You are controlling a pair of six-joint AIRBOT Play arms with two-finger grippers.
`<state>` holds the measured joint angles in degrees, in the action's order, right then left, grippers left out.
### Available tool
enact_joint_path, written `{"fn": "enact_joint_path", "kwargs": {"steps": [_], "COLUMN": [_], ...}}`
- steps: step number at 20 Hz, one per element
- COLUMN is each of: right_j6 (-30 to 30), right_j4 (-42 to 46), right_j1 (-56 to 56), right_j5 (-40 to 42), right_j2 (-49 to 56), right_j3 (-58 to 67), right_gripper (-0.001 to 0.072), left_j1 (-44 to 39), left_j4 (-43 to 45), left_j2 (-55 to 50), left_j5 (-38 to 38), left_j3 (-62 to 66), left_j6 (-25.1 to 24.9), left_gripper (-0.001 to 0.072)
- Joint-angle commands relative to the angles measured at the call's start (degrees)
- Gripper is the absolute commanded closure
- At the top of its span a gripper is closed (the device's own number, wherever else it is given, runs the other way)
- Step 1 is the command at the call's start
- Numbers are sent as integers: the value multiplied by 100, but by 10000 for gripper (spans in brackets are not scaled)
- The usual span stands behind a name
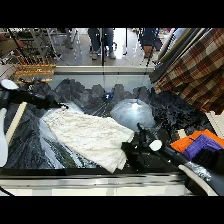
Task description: Fold the clothes and pants, and hang the long-sleeved shirts on hangers.
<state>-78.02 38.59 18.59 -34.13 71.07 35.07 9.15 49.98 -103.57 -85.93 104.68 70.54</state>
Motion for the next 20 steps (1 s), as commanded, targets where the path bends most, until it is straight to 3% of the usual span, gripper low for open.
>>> {"fn": "enact_joint_path", "kwargs": {"steps": [1,4,7,10,13,17,20], "right_j6": [-1152,-1093,-1027,-1045,-1198,-1296,-1226], "right_j4": [2695,3469,3366,2973,2896,2708,2341], "right_j1": [-1073,-2109,-2194,-1355,11,1458,2065], "right_j5": [-1027,-2052,-2479,-2387,-1764,-1084,-1099], "right_j2": [-286,-393,-393,-385,-85,1268,2640], "right_j3": [586,1163,2020,3014,3687,4376,5320], "right_gripper": [700,701,701,701,702,701,701], "left_j1": [-752,-1281,-1681,-1923,-1928,-1438,-728], "left_j4": [326,957,1005,1003,1001,1003,1003], "left_j2": [-151,-555,-925,-1139,-1001,74,1027], "left_j5": [-13,-11,149,459,470,227,-44], "left_j3": [-417,-667,-684,-684,-538,-83,-61], "left_j6": [-409,-356,-275,-129,-2,184,291], "left_gripper": [684,685,686,686,686,686,685]}}
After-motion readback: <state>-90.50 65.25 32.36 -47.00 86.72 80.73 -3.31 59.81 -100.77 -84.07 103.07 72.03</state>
